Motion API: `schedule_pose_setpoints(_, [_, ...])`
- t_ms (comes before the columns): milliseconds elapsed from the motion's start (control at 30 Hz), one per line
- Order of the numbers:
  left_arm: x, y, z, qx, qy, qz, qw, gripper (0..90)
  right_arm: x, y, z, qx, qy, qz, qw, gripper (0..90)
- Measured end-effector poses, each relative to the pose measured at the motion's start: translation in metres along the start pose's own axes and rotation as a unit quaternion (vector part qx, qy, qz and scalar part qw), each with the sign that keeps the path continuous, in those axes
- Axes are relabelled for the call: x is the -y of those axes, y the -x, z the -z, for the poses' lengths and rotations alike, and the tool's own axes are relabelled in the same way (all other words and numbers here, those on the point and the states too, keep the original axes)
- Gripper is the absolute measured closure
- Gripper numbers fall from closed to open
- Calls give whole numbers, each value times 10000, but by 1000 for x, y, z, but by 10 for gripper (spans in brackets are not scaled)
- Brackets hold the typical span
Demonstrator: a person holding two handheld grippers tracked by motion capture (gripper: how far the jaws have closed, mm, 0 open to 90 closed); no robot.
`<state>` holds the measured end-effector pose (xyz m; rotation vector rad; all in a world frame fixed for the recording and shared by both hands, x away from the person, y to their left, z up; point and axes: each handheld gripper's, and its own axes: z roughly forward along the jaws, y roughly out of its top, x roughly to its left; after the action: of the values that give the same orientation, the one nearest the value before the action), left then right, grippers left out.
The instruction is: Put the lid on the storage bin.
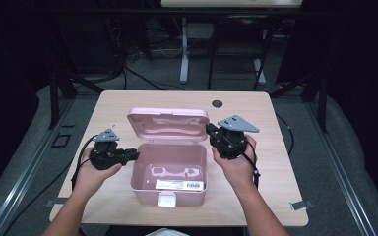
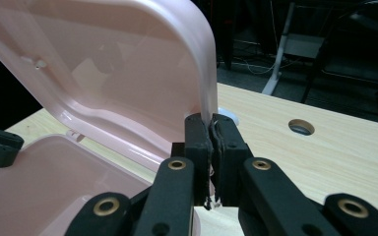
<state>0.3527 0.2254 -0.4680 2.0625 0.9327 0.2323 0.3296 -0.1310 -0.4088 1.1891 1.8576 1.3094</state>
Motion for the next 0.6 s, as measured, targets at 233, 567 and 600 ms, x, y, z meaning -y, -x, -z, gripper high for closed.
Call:
schedule_pose_setpoints(233, [0,1,0,-31,-1,-2,10000,763,3,2,2,-87,26,-134,9999,859])
schedule_pose_setpoints(567, [-1,2,0,-67,-20,-51,10000,759,6,2,5,-181,31,-205,9996,854])
schedule_pose_setpoints(600, [-1,2,-1,-88,5,-57,9999,759,6,2,6,-183,28,-202,9996,854])
